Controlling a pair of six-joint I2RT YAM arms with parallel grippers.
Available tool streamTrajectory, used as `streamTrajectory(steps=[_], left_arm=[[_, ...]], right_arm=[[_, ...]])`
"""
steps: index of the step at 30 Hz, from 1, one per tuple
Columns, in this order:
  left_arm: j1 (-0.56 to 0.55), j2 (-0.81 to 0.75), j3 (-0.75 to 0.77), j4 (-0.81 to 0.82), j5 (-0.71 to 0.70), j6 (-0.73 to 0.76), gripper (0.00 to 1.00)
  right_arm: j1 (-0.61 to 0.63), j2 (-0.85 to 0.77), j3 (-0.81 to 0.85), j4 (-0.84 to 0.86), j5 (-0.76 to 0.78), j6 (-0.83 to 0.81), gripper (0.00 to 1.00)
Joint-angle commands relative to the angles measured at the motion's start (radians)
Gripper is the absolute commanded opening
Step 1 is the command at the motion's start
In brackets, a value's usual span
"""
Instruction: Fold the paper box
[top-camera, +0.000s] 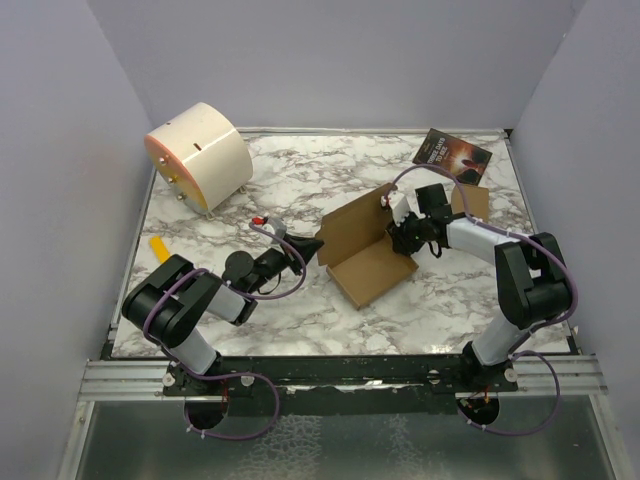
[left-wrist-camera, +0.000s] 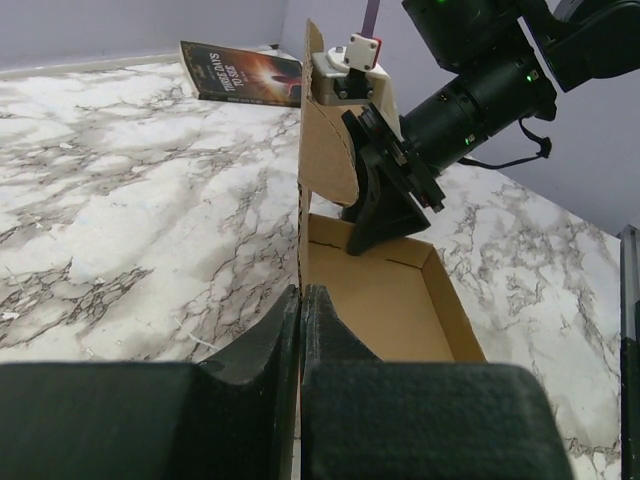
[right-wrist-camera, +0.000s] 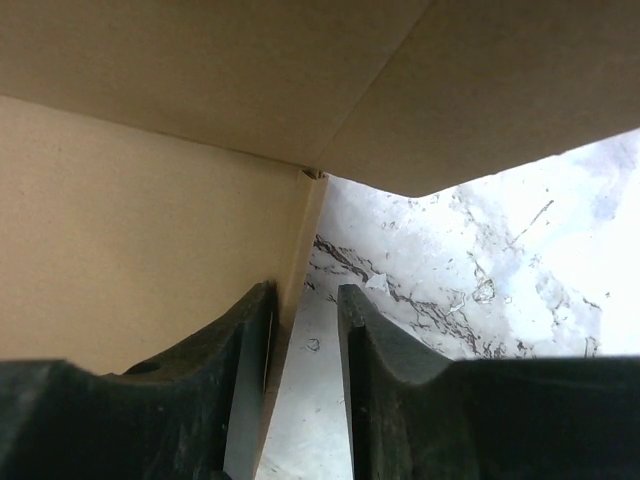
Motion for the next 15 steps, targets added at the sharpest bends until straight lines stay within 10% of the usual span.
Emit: streamTrajectory(steps=[1, 15], left_arm=[[0.003, -0.026, 0.006, 0.243, 0.004, 0.010, 0.00], [0.002, -0.028, 0.016, 0.243, 0.024, 0.011, 0.00]], right_arm=[[-0.013, -0.040, 0.005, -0.022, -0.045, -0.020, 0.35], [-0.038, -0.024, -0.020, 0.024, -0.066, 0.007, 0.28]])
